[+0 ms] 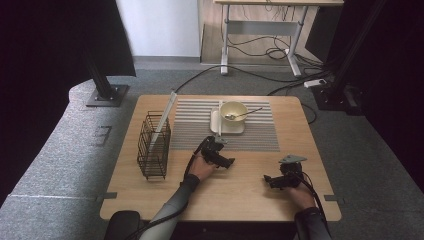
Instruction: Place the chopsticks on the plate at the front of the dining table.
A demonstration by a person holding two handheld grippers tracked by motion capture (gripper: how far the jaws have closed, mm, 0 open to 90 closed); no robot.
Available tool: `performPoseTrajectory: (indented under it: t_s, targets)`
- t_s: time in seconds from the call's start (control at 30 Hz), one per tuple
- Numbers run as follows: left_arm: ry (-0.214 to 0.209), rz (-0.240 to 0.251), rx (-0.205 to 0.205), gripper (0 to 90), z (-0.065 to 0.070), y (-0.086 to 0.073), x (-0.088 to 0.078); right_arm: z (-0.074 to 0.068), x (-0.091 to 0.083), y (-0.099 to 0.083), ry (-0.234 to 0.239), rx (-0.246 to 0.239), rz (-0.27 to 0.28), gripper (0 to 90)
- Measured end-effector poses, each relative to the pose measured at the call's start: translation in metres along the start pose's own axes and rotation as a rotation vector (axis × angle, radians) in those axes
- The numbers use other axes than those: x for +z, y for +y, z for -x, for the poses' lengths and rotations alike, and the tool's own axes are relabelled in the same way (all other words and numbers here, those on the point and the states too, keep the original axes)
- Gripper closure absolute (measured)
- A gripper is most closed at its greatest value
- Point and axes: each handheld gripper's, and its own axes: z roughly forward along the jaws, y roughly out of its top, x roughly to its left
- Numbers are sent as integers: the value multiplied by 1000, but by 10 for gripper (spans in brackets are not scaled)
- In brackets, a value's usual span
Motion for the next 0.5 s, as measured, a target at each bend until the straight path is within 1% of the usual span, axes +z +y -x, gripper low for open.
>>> performPoseTrajectory:
  t_s: [0.17,0.37,0.5]
  targets:
    - [2,-5,-4,0,-1,1,1,0,0,0,0,-1,0,0]
    - [4,-15,2,0,-1,2,3,0,0,0,0,-1,0,0]
    - [6,4,-1,0,0,0,0,0,0,0,0,-1,0,0]
